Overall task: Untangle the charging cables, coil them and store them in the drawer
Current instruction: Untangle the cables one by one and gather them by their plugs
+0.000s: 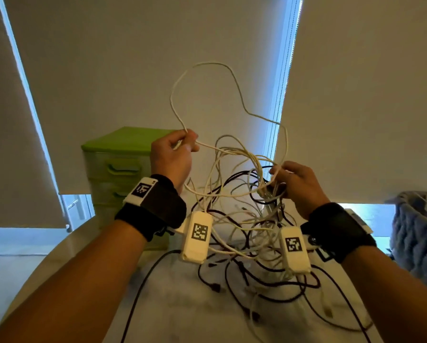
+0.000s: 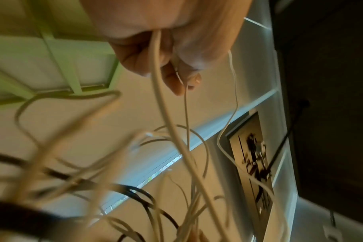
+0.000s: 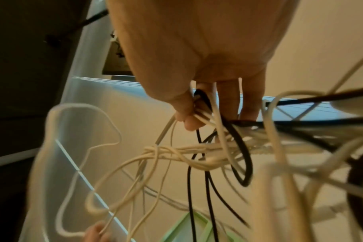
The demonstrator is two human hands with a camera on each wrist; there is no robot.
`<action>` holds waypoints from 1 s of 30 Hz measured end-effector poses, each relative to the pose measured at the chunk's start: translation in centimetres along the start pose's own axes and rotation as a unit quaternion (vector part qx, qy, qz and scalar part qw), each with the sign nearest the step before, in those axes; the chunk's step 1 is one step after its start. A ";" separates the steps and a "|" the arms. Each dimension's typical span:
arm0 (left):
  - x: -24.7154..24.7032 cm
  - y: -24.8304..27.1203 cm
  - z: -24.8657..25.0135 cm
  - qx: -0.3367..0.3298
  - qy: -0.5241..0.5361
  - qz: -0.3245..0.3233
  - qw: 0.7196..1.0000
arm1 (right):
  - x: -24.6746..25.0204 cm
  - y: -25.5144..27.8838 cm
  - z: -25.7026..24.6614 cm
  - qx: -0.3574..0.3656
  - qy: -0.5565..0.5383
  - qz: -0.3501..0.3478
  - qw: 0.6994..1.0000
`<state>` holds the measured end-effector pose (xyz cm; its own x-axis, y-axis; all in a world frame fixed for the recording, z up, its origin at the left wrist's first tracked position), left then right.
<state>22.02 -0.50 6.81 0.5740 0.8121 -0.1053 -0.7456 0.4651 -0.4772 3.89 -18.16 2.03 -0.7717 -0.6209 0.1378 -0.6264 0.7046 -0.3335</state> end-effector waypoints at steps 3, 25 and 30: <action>-0.2 0.1 -0.1 -0.010 -0.012 -0.013 1.000 | -0.4 -1.1 1.0 -0.043 -0.035 -0.013 0.998; -0.8 0.9 -0.6 0.000 -0.042 -0.066 0.997 | -6.8 1.5 1.2 0.113 0.427 -0.082 0.893; 0.9 1.7 -2.3 0.104 0.078 -0.100 0.986 | -4.8 0.4 1.0 0.107 0.404 -0.089 0.904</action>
<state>22.03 0.19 3.87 0.7501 0.6395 -0.1682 -0.6557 0.6866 -0.3141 7.46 -15.28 0.35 -0.5427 -0.2028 0.8151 -0.7803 0.4810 -0.3998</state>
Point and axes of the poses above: each hand's wrist, its own y-axis away from the middle knuckle, its own x-axis out of the back of the hand, z = x × y, the point moved 4 cm from there along -y, towards the middle knuckle, and after that the axes turned 8 degrees about -z, right-handed, at the moved point
